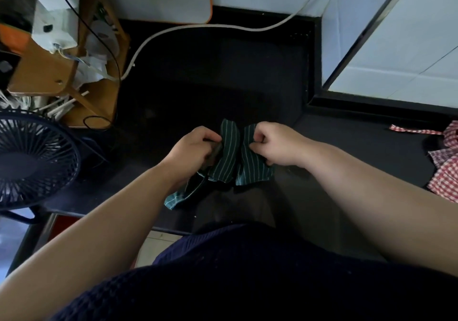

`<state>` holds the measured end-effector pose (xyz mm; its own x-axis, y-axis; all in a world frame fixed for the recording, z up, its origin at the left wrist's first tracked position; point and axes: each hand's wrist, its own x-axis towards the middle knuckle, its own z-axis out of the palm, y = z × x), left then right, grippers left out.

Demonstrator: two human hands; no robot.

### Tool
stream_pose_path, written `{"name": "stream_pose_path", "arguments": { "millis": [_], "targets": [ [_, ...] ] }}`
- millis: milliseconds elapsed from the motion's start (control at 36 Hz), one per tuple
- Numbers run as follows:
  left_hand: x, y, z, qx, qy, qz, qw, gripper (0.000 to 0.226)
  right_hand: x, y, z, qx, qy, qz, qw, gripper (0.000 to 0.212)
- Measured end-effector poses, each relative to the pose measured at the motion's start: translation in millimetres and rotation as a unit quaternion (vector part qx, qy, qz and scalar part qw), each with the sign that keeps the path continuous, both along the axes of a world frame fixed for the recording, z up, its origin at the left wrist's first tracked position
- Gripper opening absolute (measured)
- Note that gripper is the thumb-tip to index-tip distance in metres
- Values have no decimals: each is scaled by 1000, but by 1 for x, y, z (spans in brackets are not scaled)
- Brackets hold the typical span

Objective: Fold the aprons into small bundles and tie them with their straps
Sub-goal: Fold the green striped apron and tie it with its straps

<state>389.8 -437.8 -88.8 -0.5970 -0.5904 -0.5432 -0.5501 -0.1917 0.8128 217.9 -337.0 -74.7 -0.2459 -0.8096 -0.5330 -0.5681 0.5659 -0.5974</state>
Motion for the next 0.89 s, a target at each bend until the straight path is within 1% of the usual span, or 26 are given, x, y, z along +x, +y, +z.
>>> {"name": "stream_pose_path", "arguments": {
  "millis": [56, 83, 111, 167, 250, 278, 333, 389, 417, 500, 556, 611, 639, 667, 694, 778, 806, 889],
  "targets": [
    [4, 0, -4, -18, 5, -42, 999, 14, -1, 2, 1, 11, -78, -49, 996, 10],
    [5, 1, -6, -19, 14, -45, 999, 13, -3, 3, 1, 18, -127, -78, 989, 13],
    [7, 1, -9, -26, 22, -39, 999, 13, -5, 3, 0, 22, -169, -99, 980, 20],
    [8, 2, -12, -72, 15, -20, 997, 14, -8, 4, -4, 29, -208, -108, 972, 33],
    [7, 8, -14, -156, 8, -2, 988, 16, -8, 5, -7, 40, -192, -55, 979, 38],
    [7, 10, -14, -176, 7, -2, 984, 16, -8, 7, -8, 39, -180, -35, 982, 36],
    [6, 13, -14, -214, 5, -8, 977, 14, -8, 10, -11, 25, -151, -11, 988, 22],
    [5, 16, -17, -252, 2, -16, 968, 9, -7, 13, -14, -1, -118, -10, 993, 6],
    [5, 17, -18, -273, 3, -18, 962, 8, -6, 14, -15, -19, -102, -16, 994, 4],
    [3, 21, -20, -315, 15, -22, 949, 11, -3, 16, -20, -63, -93, -44, 993, 6],
    [2, 21, -20, -314, 6, -26, 949, 5, -3, 17, -23, -50, -125, -50, 990, 4],
    [2, 20, -20, -308, -7, -28, 951, 3, -2, 18, -25, -21, -181, -55, 982, 17],
    [2, 19, -21, -306, -10, -26, 951, 4, -2, 18, -26, -15, -188, -50, 981, 24],
    [3, 19, -21, -305, -9, -21, 952, 4, -1, 18, -27, -18, -176, -43, 983, 27],
    [2, 20, -21, -304, -2, -16, 952, 4, 0, 18, -27, -30, -157, -38, 986, 25],
    [-2, 25, -21, -297, 27, -11, 954, 8, 1, 15, -29, -69, -98, -36, 992, 10],
    [-2, 26, -21, -289, 30, -8, 957, 9, 1, 15, -29, -84, -83, -35, 992, 8],
    [-2, 27, -23, -276, 33, 10, 961, 10, 3, 15, -28, -126, -75, -21, 989, 16]
  ]
}}
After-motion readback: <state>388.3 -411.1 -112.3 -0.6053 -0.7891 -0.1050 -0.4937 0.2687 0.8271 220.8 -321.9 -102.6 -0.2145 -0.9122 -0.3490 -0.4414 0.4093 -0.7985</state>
